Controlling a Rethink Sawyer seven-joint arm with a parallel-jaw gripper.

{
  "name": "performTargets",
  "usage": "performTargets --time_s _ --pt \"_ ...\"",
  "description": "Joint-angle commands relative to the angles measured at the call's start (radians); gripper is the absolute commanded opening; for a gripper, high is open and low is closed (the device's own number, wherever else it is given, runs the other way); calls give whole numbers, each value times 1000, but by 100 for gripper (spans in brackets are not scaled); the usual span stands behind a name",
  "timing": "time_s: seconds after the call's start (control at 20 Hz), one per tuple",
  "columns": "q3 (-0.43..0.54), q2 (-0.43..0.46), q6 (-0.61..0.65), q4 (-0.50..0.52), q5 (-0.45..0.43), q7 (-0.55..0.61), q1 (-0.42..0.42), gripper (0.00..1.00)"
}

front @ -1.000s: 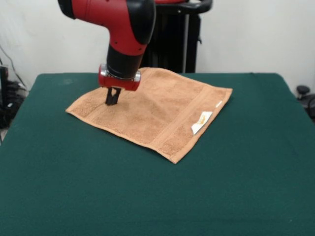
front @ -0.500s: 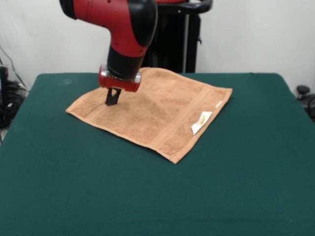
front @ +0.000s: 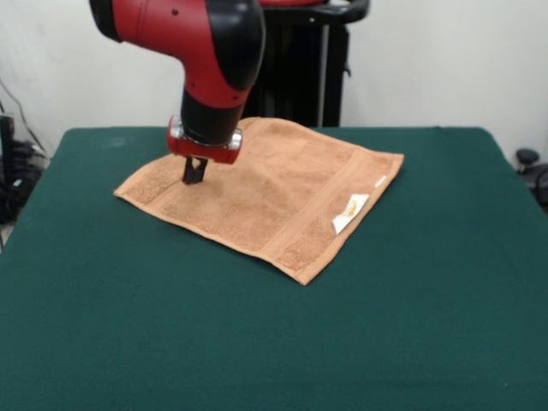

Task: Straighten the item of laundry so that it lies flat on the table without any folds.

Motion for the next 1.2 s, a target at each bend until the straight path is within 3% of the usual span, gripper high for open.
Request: performTargets --time_s 0.05,0.25,0.9,1.2 --pt "221 332 -358 -321 37 114 -118 0" --pt "273 324 -330 -348 29 84 -152 0" --pt "138 316 -351 -371 68 273 -42 0" --pt "200 303 -288 -365 65 185 -102 0"
